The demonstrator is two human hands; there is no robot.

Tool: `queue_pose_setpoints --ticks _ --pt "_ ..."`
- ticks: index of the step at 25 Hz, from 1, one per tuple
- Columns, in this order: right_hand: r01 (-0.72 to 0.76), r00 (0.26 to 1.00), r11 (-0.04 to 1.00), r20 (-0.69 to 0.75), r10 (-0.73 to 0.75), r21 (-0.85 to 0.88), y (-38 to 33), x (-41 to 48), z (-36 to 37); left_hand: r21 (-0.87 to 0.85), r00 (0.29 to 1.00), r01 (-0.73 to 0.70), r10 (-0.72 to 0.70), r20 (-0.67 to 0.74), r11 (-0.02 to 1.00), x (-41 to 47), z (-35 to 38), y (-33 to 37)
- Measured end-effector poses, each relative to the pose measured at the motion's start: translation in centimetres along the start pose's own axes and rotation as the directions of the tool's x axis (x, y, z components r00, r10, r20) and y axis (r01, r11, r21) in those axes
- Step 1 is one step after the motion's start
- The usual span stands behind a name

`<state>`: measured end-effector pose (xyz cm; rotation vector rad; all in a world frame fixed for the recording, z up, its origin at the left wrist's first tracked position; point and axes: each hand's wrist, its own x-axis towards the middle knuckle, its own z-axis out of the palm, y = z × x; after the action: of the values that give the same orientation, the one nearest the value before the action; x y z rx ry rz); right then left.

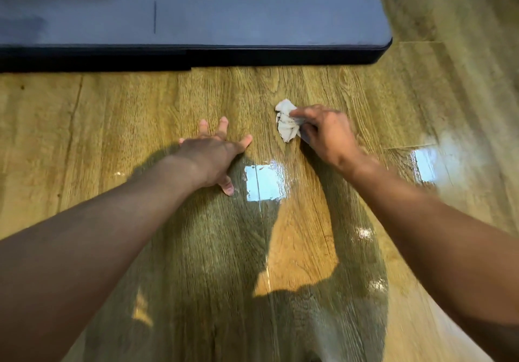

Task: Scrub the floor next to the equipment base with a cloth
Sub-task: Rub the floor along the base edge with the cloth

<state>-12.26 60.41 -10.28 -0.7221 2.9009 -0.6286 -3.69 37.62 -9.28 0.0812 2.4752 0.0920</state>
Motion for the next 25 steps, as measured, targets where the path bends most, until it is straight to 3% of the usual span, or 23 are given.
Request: queue_pose_setpoints --ticks 5,10,15,20,25 --pt "0.121 0.99 0.992 0.072 -0.119 -0.029 -0.3 -0.1 0.2 0.007 1.0 -0.014 0.014 -0.002 1.0 0.4 0.4 0.3" --pt "-0.084 0.995 0.994 -0.043 0.087 0.063 0.0 5.3 0.3 -0.006 0.999 -0.03 0.03 -0.043 1.0 0.3 0.5 0.0" --pt "0.144 0.987 0.989 0.071 -0.142 -0.037 0.1 5.4 0.2 0.033 0.995 -0.051 0.054 -0.088 0.998 -0.1 0.5 0.1" --pt "-0.088 0.994 0.995 -0.065 0.085 -0.051 0.3 10.1 0.2 0.033 0.996 -0.058 0.06 -0.068 0.998 -0.4 0.0 0.2" --pt "0.16 0.987 0.982 0.007 -0.16 -0.097 -0.8 8.2 1.6 -0.001 0.997 -0.048 0.048 -0.059 0.999 -0.1 0.3 0.4"
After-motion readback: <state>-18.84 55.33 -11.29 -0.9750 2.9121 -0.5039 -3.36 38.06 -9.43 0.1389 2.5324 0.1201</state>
